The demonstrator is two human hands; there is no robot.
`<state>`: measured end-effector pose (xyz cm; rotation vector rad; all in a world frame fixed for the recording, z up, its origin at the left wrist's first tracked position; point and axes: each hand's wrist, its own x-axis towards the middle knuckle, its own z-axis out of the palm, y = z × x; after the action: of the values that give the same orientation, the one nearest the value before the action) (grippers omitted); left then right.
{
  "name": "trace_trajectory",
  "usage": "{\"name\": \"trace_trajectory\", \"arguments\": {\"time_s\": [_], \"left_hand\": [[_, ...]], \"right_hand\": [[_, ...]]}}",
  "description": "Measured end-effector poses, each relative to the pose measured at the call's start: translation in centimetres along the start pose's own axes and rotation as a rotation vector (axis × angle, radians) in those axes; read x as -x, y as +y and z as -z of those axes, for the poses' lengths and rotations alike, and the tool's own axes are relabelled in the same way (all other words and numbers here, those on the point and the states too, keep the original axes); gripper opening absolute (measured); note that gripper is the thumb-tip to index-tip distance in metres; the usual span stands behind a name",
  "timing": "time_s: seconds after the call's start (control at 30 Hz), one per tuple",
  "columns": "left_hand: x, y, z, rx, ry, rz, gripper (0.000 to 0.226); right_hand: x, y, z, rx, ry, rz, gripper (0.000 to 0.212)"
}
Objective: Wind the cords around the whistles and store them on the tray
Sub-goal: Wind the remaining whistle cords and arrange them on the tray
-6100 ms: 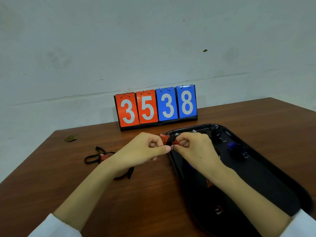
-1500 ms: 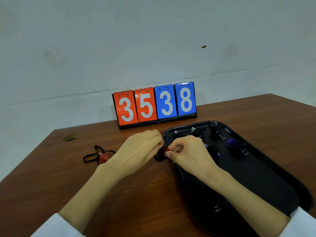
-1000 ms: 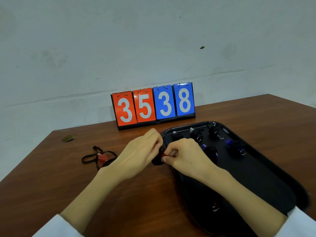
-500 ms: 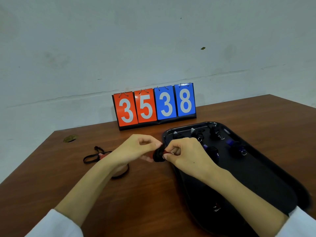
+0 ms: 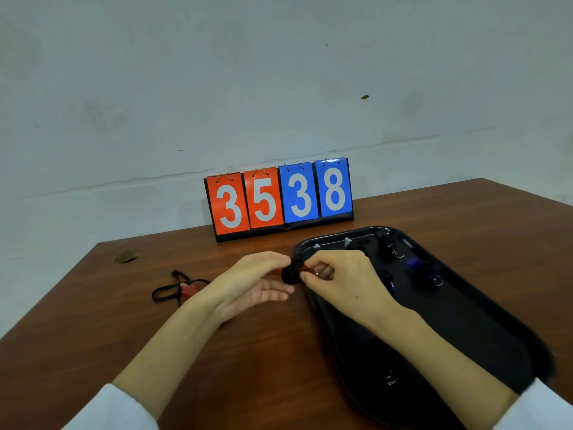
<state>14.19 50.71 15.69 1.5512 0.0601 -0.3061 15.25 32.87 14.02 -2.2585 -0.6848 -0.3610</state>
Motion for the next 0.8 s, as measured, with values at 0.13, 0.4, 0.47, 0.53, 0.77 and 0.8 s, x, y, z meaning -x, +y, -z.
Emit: {"name": "trace_trajectory", "arguments": {"time_s": [0.13,0.4,0.47,0.53,0.77,0.8], "left_hand": [[0.3,-0.2,-0.7,-0.033,-0.04,-0.045,0.026],[1.8,-1.5,-4.7,-0.067,-0.162,-0.129,0.032],[1.8,-2.0,-5.8,-0.081,-0.14,-0.155,0.031],[1.4,-3.3,-6.6,-0.264,-0.034,-0.275,0.025],[1.7,-6.5,-10.0,-1.108,-0.127,-0.656,0.064],[1.5,-6.6,-10.4,-1.172,-0.125,-0.655,0.069]], "right_hand": [[1.0,-0.1,1.3,0.056,0.03,-0.038,0.027],[5.4,0.0,2.8,-0.058,-0.04,0.005,0.05],[6.1,0.6,3.5,-0.038,0.037,-0.026,0.042],[6.8,1.6,4.5,-0.03,0.111,-0.126,0.041],[9.9,6.1,6.2,0.149,0.141,-0.435,0.048],[10.1,6.3,6.2,0.177,0.124,-0.449,0.049]]}}
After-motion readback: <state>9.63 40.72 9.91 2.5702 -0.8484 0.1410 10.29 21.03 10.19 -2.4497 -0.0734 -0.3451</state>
